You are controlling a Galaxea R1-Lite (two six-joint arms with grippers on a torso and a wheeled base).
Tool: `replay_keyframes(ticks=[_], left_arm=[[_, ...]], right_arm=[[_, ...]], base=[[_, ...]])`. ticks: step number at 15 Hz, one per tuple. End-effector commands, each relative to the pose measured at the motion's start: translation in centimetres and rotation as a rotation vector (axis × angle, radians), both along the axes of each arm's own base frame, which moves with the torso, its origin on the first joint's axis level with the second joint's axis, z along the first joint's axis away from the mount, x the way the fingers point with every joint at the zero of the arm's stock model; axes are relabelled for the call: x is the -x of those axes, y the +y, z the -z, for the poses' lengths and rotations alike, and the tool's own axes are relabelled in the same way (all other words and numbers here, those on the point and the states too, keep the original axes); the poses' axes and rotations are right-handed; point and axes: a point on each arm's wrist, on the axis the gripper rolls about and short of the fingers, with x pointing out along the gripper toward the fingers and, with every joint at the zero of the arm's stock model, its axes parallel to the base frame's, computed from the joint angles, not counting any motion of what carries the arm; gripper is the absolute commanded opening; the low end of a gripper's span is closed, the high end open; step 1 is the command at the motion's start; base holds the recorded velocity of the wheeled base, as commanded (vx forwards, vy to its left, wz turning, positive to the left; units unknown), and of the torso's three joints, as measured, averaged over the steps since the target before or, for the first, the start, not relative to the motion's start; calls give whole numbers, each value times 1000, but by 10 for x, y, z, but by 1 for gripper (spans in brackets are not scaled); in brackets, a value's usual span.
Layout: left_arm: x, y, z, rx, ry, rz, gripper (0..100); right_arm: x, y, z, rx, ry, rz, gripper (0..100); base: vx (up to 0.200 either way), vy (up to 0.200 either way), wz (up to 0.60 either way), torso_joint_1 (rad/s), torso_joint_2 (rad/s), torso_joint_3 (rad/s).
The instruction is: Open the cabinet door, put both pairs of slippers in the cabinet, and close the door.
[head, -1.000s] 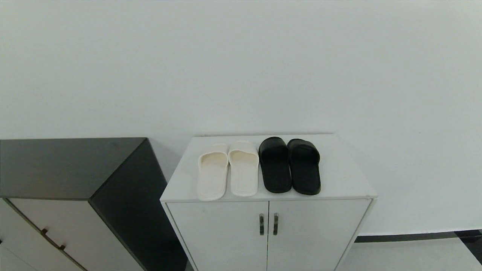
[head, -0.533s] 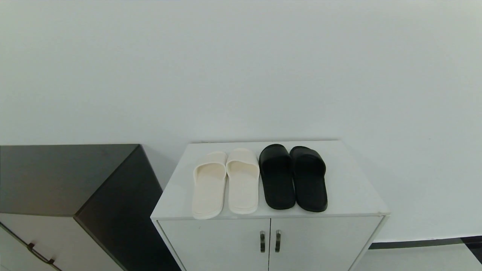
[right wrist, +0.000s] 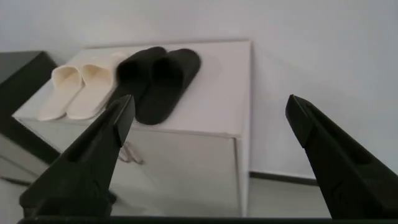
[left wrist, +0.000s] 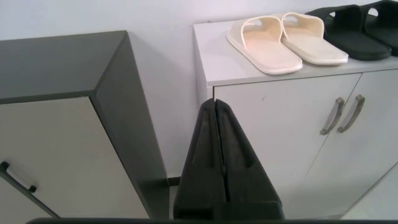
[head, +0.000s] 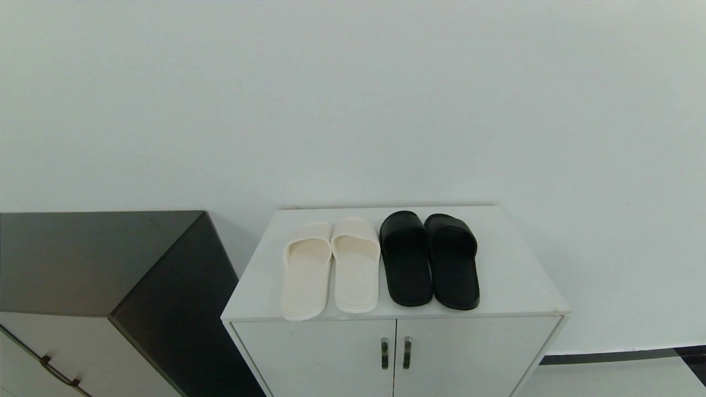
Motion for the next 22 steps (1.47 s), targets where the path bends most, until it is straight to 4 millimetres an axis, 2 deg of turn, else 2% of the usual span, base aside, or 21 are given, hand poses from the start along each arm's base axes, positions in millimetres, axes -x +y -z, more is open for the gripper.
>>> replay_keyframes(ticks=[1, 2, 3, 4, 7, 10, 15, 20, 22], left_arm=[[0, 0, 0, 0, 2, 1, 0], [0, 0, 0, 0, 2, 1, 0], [0, 0, 0, 0, 2, 1, 0], [0, 0, 0, 0, 2, 1, 0], [0, 0, 0, 0, 2, 1, 0], [0, 0, 0, 0, 2, 1, 0], [0, 0, 0, 2, 2, 1, 0], [0, 0, 0, 3, 2, 1, 0], [0, 0, 0, 3, 3, 1, 0]], right_arm=[[-95, 90, 15, -21, 194, -152, 100], [-106, 106, 15, -10, 195, -146, 100], [-112, 114, 15, -3, 198, -147, 100], [-131, 131, 12, 7, 192, -116, 100], [-152, 159, 15, 28, 187, -76, 100], [-162, 182, 28, 67, 193, -6, 100], [-165, 208, 33, 105, 154, 113, 100], [-192, 227, 72, 103, 155, 152, 100], [-206, 232, 81, 98, 152, 173, 100]], base=[[0, 0, 0, 0, 0, 0], [0, 0, 0, 0, 0, 0], [0, 0, 0, 0, 0, 0], [0, 0, 0, 0, 0, 0], [0, 0, 0, 0, 0, 0], [0, 0, 0, 0, 0, 0], [0, 0, 0, 0, 0, 0], [0, 0, 0, 0, 0, 0], [0, 0, 0, 0, 0, 0]])
